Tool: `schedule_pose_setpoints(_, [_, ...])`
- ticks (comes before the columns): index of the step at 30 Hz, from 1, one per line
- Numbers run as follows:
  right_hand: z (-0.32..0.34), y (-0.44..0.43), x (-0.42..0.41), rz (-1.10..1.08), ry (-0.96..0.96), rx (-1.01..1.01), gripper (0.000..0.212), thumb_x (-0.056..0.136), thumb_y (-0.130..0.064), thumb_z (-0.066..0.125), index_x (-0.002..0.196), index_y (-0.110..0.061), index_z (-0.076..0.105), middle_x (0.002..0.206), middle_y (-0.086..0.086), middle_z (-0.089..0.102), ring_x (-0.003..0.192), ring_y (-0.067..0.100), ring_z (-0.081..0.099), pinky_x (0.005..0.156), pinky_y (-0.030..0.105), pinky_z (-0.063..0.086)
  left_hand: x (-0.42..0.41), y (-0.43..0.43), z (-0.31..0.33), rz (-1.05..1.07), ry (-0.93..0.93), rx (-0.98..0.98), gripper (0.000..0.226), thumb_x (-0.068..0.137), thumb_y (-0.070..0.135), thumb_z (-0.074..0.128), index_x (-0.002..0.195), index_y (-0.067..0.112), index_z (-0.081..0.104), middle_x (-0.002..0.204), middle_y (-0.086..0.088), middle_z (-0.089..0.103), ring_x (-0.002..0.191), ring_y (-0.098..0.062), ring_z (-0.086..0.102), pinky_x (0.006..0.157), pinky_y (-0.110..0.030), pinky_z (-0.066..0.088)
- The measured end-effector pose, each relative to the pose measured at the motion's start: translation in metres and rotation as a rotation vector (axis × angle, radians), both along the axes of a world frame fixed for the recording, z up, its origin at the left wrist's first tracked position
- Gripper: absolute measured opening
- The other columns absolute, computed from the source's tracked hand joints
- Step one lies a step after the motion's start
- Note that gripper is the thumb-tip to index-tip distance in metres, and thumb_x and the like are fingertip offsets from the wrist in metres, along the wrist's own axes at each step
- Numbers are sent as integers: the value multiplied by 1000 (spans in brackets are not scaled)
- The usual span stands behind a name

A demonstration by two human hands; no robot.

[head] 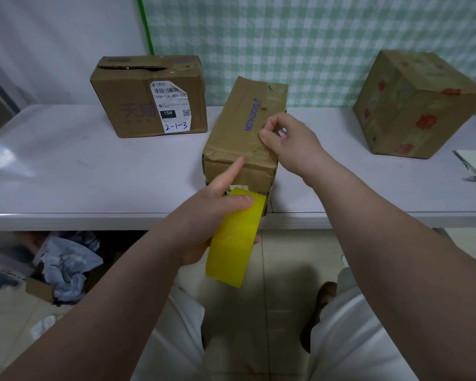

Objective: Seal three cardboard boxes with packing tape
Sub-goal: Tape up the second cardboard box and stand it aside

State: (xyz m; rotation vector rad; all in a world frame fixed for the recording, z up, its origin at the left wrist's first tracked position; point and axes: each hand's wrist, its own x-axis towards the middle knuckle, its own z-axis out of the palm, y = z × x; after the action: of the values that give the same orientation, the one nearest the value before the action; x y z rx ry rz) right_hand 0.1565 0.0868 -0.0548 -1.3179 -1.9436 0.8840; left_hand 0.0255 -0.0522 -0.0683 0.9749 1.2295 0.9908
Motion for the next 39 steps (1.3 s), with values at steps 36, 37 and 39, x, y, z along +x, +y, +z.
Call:
schedule_pose_setpoints(36, [-4,-31,14,15,-376,376,75,68,-69,67,128,-24,57,131,-4,42,110,14,52,76,28,41,15,3,-6,88,-44,-258,13,96,20,54,92,9,58,68,-11,69,53,-21,68,49,-30,57])
schedule_pose_setpoints(37, [-4,-31,15,17,-379,380,75,68,-69,67,127,-24,58,131,-4,43,110,14,53,76,27,40,16,2,-8,94,-45,-272,12,96,21,54,92,10,58,65,-10,69,52,-20,68,47,-29,56])
schedule_pose_setpoints(39, [-4,-31,15,22,-385,389,76,68,-69,67,127,-24,58,130,-4,43,110,15,53,75,27,41,18,0,-11,103,-45,-277,12,96,21,53,88,13,56,59,-6,68,49,-18,67,45,-28,55])
